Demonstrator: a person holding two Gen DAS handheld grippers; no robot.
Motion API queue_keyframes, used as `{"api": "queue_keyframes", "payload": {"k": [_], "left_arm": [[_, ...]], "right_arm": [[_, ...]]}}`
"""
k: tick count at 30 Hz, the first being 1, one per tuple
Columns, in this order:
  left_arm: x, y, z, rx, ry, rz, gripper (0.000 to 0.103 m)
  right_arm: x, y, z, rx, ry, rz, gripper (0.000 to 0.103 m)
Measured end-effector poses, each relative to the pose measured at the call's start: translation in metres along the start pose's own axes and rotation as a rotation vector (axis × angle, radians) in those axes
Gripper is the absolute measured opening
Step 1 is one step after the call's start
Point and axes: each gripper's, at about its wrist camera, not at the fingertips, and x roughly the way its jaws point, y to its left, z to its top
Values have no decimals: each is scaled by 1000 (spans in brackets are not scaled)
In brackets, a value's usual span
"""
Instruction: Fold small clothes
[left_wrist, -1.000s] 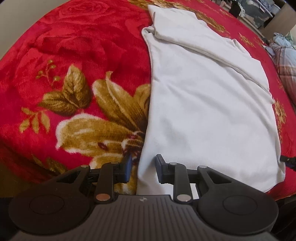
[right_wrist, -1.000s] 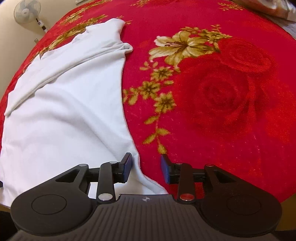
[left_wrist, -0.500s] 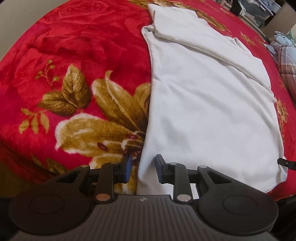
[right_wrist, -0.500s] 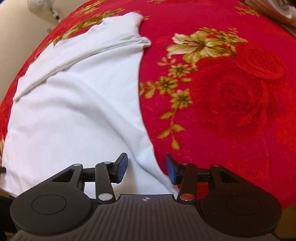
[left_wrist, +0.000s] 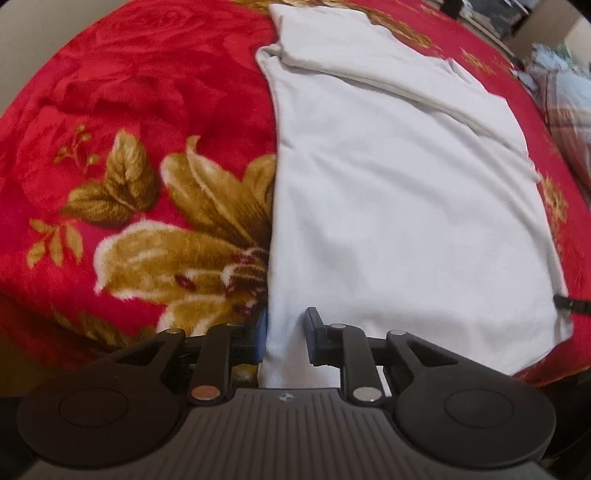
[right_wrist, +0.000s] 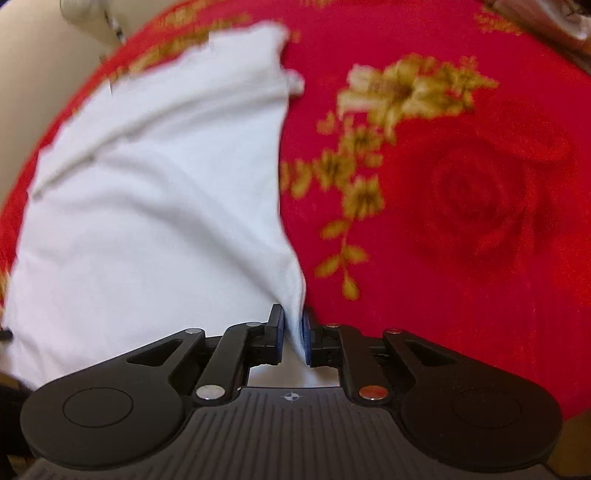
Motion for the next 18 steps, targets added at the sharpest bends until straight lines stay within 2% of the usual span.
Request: {"api": "queue_keyframes", "payload": {"k": [2, 4, 6, 10, 18], "left_arm": [[-1, -1, -1, 11, -6, 0, 20], [-3, 1, -1, 8, -18, -5, 5], [-9, -1, 0, 16, -45, -18, 5], [-32, -12, 3, 69, -136, -50, 4], [-114, -25, 6, 143, -358, -173, 3]], "right_arm": [[-1, 4, -2, -26, -10, -7, 12], [-4, 2, -3, -21, -20, 3, 11], [-7, 1, -3, -15, -38, 15, 5], [-30, -2, 1, 29, -128, 72, 4], [-107, -5, 19, 88, -326, 249, 3]]}}
